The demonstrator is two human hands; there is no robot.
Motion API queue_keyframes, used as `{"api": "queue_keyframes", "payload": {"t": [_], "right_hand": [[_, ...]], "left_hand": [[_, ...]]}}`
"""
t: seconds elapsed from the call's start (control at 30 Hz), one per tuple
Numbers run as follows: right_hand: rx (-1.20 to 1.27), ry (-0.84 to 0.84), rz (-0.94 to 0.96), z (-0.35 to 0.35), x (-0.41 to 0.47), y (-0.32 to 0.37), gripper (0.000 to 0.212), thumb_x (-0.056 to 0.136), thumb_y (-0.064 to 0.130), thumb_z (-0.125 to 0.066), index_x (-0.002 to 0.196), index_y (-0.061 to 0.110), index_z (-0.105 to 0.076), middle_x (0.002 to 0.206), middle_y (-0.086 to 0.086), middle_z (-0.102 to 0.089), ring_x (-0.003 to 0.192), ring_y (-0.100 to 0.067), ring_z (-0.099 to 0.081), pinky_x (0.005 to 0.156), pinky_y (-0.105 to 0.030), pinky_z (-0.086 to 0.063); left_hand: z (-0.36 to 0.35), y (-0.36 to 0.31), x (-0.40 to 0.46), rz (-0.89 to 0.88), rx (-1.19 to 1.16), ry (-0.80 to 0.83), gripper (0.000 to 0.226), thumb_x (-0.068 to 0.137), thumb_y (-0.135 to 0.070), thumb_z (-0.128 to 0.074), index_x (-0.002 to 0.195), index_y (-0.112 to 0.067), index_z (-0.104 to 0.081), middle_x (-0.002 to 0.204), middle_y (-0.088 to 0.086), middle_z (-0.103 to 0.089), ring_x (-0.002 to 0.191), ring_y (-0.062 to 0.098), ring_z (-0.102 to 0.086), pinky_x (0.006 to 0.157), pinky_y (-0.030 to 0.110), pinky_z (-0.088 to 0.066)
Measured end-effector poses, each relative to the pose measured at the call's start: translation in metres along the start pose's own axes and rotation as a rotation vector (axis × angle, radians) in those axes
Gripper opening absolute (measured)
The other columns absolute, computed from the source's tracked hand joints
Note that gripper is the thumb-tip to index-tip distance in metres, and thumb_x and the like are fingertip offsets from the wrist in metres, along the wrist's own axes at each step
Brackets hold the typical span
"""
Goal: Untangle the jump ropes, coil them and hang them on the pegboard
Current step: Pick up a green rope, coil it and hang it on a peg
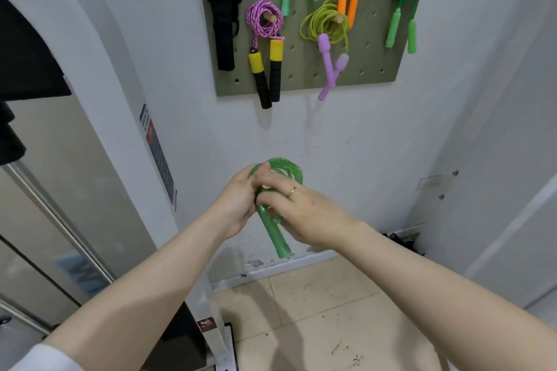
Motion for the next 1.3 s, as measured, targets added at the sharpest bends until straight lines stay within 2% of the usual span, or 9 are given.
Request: {"api": "queue_keyframes", "payload": {"t": [0.17,0.3,0.4,0.63,0.87,1.03,1.17,1.27,1.3], "right_hand": [[-0.013,-0.405,-0.314,0.014,-0.003,-0.042,0.045,0.094,0.037,-0.038,0.137,0.025,-0.033,0.152,0.002,-0.012,0.144,-0.014,-0.004,0.114,-0.030,-0.011],[0.512,-0.387,-0.459,0.015,0.009,-0.059,0.051,0.094,0.037,-0.039,0.138,0.045,-0.014,0.154,0.019,0.006,0.137,0.014,0.002,0.108,-0.004,-0.008],[0.700,-0.346,-0.498,0.018,0.024,-0.073,0.053,0.092,0.031,-0.040,0.136,0.045,-0.013,0.157,0.006,-0.007,0.137,0.015,-0.005,0.104,0.000,-0.014],[0.914,-0.284,-0.582,0.024,0.053,-0.121,0.057,0.096,0.028,-0.045,0.144,0.041,-0.018,0.145,-0.002,-0.035,0.136,-0.016,-0.032,0.111,-0.035,-0.031],[0.645,-0.423,-0.743,0.058,0.077,-0.166,0.058,0.082,0.004,-0.054,0.135,0.024,-0.042,0.118,0.001,-0.057,0.106,-0.018,-0.057,0.088,-0.034,-0.052],[0.927,-0.330,-0.567,0.070,0.108,-0.193,0.033,0.083,0.003,-0.060,0.110,0.021,-0.052,0.100,0.001,-0.062,0.096,-0.015,-0.059,0.079,-0.024,-0.052],[1.134,-0.129,-0.439,0.080,0.119,-0.222,0.037,0.078,0.026,-0.053,0.115,0.025,-0.054,0.100,0.010,-0.066,0.097,-0.009,-0.063,0.087,-0.027,-0.050],[1.259,-0.243,-0.608,0.082,0.123,-0.252,0.039,0.083,0.059,-0.046,0.114,0.038,-0.056,0.107,0.031,-0.060,0.113,0.005,-0.047,0.093,-0.033,-0.046],[1.256,-0.328,-0.727,0.086,0.122,-0.261,0.039,0.083,0.070,-0.041,0.112,0.048,-0.057,0.111,0.039,-0.052,0.116,0.017,-0.033,0.104,-0.029,-0.028]], "left_hand": [[0.004,-0.032,0.015,-0.199,0.144,-0.045,0.023,0.097,-0.029,-0.046,0.106,-0.014,-0.062,0.098,0.004,-0.069,0.085,0.017,-0.066,0.081,0.029,-0.051],[0.001,-0.052,0.026,-0.275,0.244,-0.051,0.023,0.096,-0.027,-0.048,0.106,-0.011,-0.061,0.091,0.000,-0.069,0.073,0.008,-0.068,0.069,0.018,-0.053],[-0.002,-0.071,0.038,-0.326,0.283,-0.057,0.022,0.095,-0.026,-0.050,0.107,-0.009,-0.061,0.089,0.000,-0.068,0.072,0.007,-0.066,0.069,0.020,-0.052],[-0.020,-0.096,0.066,-0.347,0.340,-0.027,0.017,0.096,-0.030,-0.048,0.091,-0.018,-0.060,0.084,-0.002,-0.065,0.077,0.008,-0.063,0.077,0.025,-0.051],[-0.033,-0.116,0.100,-0.414,0.447,-0.072,0.019,0.080,-0.021,-0.071,0.093,-0.013,-0.060,0.082,0.000,-0.065,0.074,0.007,-0.062,0.072,0.025,-0.052],[-0.025,-0.153,0.130,-0.515,0.497,-0.235,0.005,0.087,-0.011,-0.061,0.084,-0.014,-0.058,0.076,0.000,-0.060,0.070,0.011,-0.058,0.069,0.031,-0.051],[-0.025,-0.179,0.157,-0.519,0.462,-0.228,0.014,0.086,-0.010,-0.062,0.080,-0.019,-0.053,0.071,-0.003,-0.057,0.064,0.009,-0.058,0.064,0.023,-0.049],[-0.041,-0.193,0.172,-0.540,0.455,-0.186,0.010,0.084,-0.008,-0.065,0.088,-0.011,-0.057,0.073,0.001,-0.061,0.064,0.014,-0.060,0.068,0.030,-0.053],[-0.048,-0.197,0.178,-0.550,0.454,-0.184,0.011,0.083,-0.007,-0.066,0.089,-0.009,-0.057,0.073,0.002,-0.061,0.063,0.014,-0.061,0.067,0.030,-0.053]]}}
Point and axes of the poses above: each hand's wrist, its own x-axis towards the middle knuckle, its own z-axis out of the back of the hand, y = z × x, the point moved 6 cm from there along x, towards the middle knuckle
